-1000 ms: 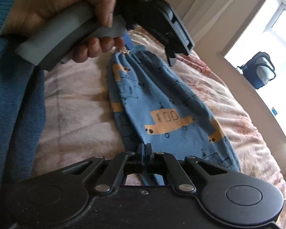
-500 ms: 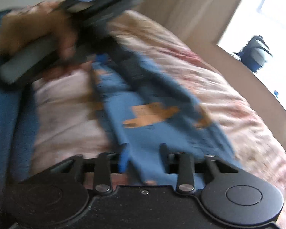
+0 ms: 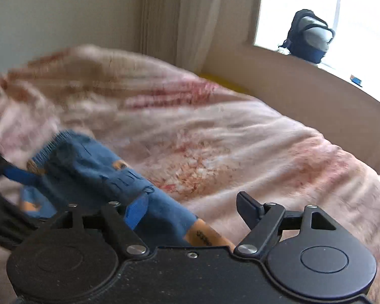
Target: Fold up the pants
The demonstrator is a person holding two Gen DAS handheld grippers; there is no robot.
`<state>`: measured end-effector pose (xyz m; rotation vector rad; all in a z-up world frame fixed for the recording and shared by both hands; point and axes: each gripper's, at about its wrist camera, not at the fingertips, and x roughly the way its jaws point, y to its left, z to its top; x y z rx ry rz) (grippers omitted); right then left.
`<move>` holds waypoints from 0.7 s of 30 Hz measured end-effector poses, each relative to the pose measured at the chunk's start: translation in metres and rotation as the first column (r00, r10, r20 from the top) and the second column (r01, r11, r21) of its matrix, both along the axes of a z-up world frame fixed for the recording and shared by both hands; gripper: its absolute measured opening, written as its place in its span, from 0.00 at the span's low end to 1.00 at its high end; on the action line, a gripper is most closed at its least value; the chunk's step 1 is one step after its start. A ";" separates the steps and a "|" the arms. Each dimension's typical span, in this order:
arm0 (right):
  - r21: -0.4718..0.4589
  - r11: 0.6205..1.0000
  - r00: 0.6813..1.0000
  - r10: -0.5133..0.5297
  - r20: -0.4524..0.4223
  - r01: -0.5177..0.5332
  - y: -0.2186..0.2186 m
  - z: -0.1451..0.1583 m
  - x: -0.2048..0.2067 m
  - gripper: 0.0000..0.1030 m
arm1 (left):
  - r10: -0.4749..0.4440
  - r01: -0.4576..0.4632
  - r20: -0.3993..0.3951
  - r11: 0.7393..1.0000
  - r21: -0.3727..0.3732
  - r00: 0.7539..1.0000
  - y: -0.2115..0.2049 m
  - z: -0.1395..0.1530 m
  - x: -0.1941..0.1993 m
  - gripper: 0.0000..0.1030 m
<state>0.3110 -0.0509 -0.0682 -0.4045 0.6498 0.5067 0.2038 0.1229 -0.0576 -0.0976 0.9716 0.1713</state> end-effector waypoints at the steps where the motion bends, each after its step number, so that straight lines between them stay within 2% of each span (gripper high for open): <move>1: -0.032 0.999 0.999 -0.022 0.030 0.023 0.001 -0.004 0.003 0.76 | 0.002 -0.002 0.009 1.000 -0.009 1.000 0.001 0.001 0.000 0.98; 3: -0.063 0.991 0.988 -0.111 0.108 0.118 -0.005 -0.005 0.007 0.75 | 0.007 -0.006 0.034 0.999 -0.035 0.999 0.004 0.005 -0.002 0.98; 5: -0.010 0.988 0.982 -0.152 0.116 0.154 -0.019 0.004 0.001 0.76 | 0.015 -0.010 0.068 0.998 -0.070 0.998 0.009 0.011 -0.003 0.98; 7: 0.070 0.990 0.989 -0.127 0.077 0.122 -0.034 0.015 -0.020 0.79 | 0.028 -0.019 0.101 0.995 -0.095 0.994 0.016 0.018 -0.002 0.98; 8: 0.090 0.991 0.993 -0.101 0.066 0.095 -0.039 0.018 -0.035 0.84 | 0.044 -0.032 0.116 0.994 -0.103 0.992 0.021 0.022 -0.001 0.98; 11: 0.080 0.996 0.996 0.038 0.075 -0.044 -0.041 0.023 -0.082 0.85 | 0.066 -0.054 0.141 0.994 -0.090 0.988 0.031 0.032 0.012 0.99; 14: 0.026 0.980 0.977 0.196 0.081 -0.199 -0.029 0.017 -0.125 0.80 | 0.034 -0.030 0.152 0.999 -0.027 0.988 0.027 0.035 0.026 0.99; 17: -0.017 0.958 0.954 0.286 0.090 -0.286 -0.012 0.009 -0.155 0.72 | -0.069 0.057 0.148 0.995 0.083 0.987 0.009 0.030 0.034 0.99; 19: -0.068 0.943 0.940 0.330 0.088 -0.325 0.002 0.001 -0.168 0.63 | -0.135 0.106 0.139 0.975 0.196 0.981 -0.006 0.025 0.037 0.99; 21: -0.101 0.930 0.930 0.361 0.076 -0.353 0.011 -0.005 -0.175 0.49 | -0.172 0.132 0.121 0.949 0.287 0.978 -0.018 0.018 0.039 0.99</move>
